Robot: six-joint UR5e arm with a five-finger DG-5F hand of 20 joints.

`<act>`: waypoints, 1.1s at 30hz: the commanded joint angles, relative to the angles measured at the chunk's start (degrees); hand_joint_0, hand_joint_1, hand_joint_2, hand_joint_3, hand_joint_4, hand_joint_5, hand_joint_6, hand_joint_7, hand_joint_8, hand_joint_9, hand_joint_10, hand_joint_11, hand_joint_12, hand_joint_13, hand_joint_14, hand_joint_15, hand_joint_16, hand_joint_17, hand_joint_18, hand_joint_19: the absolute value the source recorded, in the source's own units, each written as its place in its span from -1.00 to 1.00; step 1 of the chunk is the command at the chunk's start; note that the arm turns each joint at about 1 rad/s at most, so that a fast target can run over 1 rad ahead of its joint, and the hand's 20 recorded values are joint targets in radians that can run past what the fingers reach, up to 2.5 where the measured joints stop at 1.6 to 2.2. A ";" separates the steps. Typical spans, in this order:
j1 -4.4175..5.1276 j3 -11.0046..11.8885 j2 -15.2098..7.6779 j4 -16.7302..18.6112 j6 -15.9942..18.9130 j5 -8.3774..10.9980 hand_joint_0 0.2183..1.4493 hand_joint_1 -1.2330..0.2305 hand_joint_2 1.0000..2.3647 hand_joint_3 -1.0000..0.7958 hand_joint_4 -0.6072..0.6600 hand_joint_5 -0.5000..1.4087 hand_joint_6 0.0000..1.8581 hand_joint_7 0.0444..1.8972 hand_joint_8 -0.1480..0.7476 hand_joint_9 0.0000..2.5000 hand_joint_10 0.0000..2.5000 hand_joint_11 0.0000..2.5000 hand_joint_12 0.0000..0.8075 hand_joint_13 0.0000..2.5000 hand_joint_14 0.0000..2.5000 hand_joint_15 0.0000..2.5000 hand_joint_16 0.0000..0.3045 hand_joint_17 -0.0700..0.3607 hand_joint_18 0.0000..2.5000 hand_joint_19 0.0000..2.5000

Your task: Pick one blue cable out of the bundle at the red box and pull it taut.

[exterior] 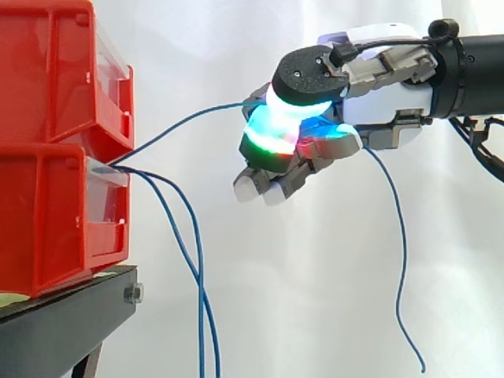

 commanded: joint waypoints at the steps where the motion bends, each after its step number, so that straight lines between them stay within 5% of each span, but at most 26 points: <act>1: 0.00 0.12 0.03 0.02 -0.31 0.44 -0.38 -0.40 -0.97 -0.12 0.32 -0.53 -0.20 0.25 0.18 0.07 -0.99 0.00 -0.09 -0.48 -0.99 -0.77 -0.69 -0.18 -0.53 -0.76; 33: 0.09 0.21 1.00 0.20 -5.84 1.49 -0.36 -0.44 -0.98 -0.21 0.32 -0.55 -0.18 0.23 0.19 0.08 -0.99 0.05 -0.08 -0.47 -0.99 -0.76 -0.69 -0.18 -0.52 -0.76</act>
